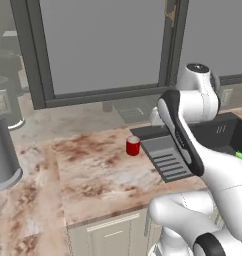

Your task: Clear the mugs and bowl far away from the sink.

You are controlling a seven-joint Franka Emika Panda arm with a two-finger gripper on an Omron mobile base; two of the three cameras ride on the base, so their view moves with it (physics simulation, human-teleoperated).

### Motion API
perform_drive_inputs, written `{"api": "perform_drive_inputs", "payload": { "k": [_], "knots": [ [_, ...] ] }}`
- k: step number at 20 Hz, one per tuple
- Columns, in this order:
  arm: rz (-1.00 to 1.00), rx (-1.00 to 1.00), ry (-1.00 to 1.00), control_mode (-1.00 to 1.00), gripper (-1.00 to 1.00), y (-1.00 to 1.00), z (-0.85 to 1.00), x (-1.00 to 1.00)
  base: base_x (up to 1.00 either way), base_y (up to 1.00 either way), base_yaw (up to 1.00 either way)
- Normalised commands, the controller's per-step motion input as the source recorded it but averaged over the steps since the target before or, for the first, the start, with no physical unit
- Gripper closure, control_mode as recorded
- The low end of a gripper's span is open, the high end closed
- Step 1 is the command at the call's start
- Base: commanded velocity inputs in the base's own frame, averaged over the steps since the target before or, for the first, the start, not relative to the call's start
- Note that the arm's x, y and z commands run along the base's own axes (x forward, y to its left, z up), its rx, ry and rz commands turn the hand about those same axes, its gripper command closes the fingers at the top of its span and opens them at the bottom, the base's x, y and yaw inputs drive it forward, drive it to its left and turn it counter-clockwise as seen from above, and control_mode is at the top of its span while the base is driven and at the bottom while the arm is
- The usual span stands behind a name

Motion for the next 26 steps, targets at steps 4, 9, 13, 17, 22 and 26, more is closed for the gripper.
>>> {"api": "perform_drive_inputs", "payload": {
  "k": [4,9,13,17,22,26],
  "knots": [
    [0.02,0.05,0.0,-1.0,-1.0,0.09,-0.33,0.08,0.0,0.0,0.0],
    [0.0,0.02,0.0,-1.0,-1.0,0.29,-0.33,0.15,0.0,0.0,0.0],
    [0.0,0.02,0.02,-1.0,-1.0,0.35,-0.34,0.19,0.0,0.0,0.0],
    [0.0,0.04,0.03,-1.0,-1.0,0.04,-0.3,0.0,0.0,0.0,0.0],
    [0.02,0.0,0.0,-1.0,-1.0,-0.01,-0.12,0.05,0.0,0.0,0.0],
    [0.05,0.0,0.0,-1.0,-1.0,0.0,-0.11,0.08,0.0,0.0,0.0]
  ]
}}
